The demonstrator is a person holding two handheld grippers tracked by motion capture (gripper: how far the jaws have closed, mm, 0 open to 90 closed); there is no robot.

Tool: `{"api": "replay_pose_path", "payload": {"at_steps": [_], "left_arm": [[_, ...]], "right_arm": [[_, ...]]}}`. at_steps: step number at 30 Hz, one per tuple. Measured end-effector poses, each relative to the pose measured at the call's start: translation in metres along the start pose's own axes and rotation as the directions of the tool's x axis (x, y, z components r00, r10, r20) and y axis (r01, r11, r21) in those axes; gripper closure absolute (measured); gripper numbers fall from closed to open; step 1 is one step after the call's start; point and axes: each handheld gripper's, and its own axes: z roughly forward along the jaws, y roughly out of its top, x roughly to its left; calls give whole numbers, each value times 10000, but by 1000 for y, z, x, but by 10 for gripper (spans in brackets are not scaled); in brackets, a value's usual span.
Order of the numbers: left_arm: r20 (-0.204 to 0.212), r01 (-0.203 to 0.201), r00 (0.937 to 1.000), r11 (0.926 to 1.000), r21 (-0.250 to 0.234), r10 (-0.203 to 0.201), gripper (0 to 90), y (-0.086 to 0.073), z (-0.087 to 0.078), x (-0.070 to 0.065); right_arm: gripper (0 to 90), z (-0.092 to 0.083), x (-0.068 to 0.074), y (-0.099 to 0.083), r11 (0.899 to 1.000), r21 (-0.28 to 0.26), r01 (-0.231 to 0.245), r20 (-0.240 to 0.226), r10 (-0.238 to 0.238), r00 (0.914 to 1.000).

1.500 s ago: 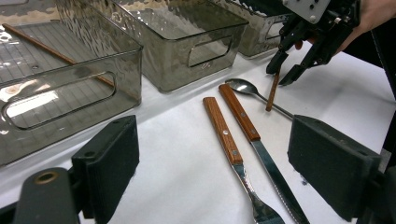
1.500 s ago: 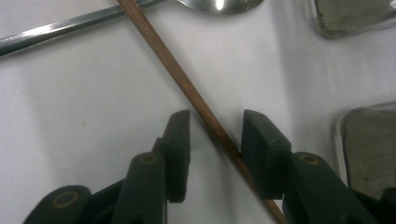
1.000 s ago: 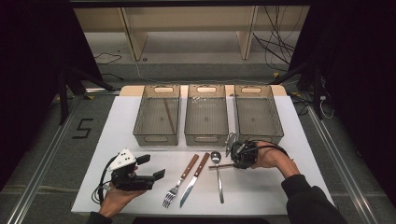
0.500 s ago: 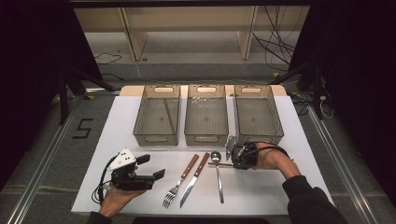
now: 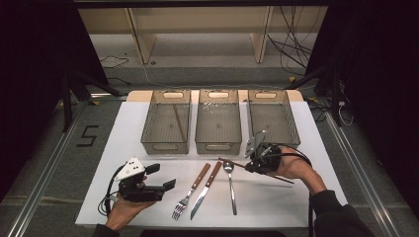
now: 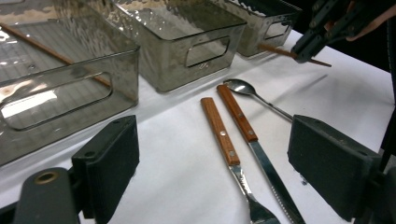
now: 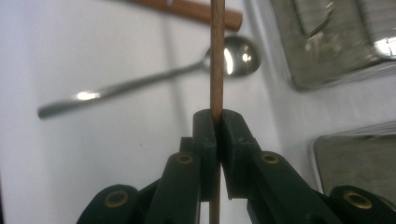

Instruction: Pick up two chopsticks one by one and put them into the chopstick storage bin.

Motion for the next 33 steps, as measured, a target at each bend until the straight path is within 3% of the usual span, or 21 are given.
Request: {"api": "replay_pose_path", "payload": {"at_steps": [3,4,5,7,13,14,15,16,17,18,19,20,21,22,23,24,25,27,28,29,33], "left_arm": [[123,-24,9999,10000,75,23,163,1,2,-3],[153,-59,9999,9999,96,57,163,1,3,-4],[182,-14,9998,10000,80,12,163,1,4,-5],[283,-5,9996,10000,83,3,163,3,5,-8],[469,-2,9989,10000,82,-2,163,13,10,-20],[526,-35,9986,9999,99,30,163,14,11,-22],[588,-42,9983,9999,104,35,163,16,12,-23],[640,-33,9979,9999,108,26,163,17,13,-25],[689,-44,9976,9999,99,37,163,19,15,-26],[744,-35,9972,9999,111,27,165,21,16,-27],[820,15,9966,9999,151,-27,165,22,18,-29],[871,16,9962,9998,185,-32,165,24,20,-30],[912,17,9958,9998,198,-35,165,26,22,-31],[919,-10,9958,9997,252,-14,166,28,25,-33],[925,-51,9957,9996,281,24,168,30,28,-35],[960,-113,9953,9994,339,80,169,33,30,-36],[997,-169,9949,9992,365,132,169,35,32,-38],[1120,-200,9936,9990,392,155,170,39,37,-41],[1171,-212,9930,9989,416,162,170,41,40,-43],[1202,-239,9926,9988,429,186,170,43,42,-44],[1424,-19,9898,9989,462,-47,173,49,49,-46]], "right_arm": [[853,-11,0,2,9945,-700,-779,-23,780,9970],[853,-11,0,2,9945,-700,-779,-23,780,9970],[853,-17,0,3,9833,-1200,-1369,-163,1359,9906],[853,-20,0,3,9781,-1433,-1507,-223,1491,9886],[853,-31,4,8,9358,-2767,-2184,-540,2118,9758],[853,-34,7,10,9178,-3165,-2398,-537,2350,9705],[853,-34,8,11,9090,-3337,-2496,-525,2465,9677],[853,-34,8,11,9090,-3337,-2496,-525,2465,9677],[853,-35,10,13,9004,-3485,-2604,-514,2590,9645],[853,-35,14,15,8791,-3840,-2822,-501,2853,9571],[853,-35,14,15,8791,-3840,-2822,-501,2853,9571],[853,-36,17,17,8524,-4241,-3059,-525,3141,9479],[853,-36,17,17,8524,-4241,-3059,-525,3141,9479],[852,-35,19,17,8350,-4459,-3225,-586,3323,9414],[852,-34,20,16,7975,-4827,-3619,-731,3751,9241],[853,-34,21,15,7834,-5000,-3691,-803,3824,9205],[853,-34,21,15,7834,-5000,-3691,-803,3824,9205],[853,-33,22,14,7662,-5220,-3747,-834,3913,9165],[852,-32,23,13,7453,-5418,-3885,-966,4040,9096],[852,-32,23,13,7453,-5418,-3885,-966,4040,9096],[852,-30,29,10,7037,-5800,-4104,-1175,4262,8970]]}}
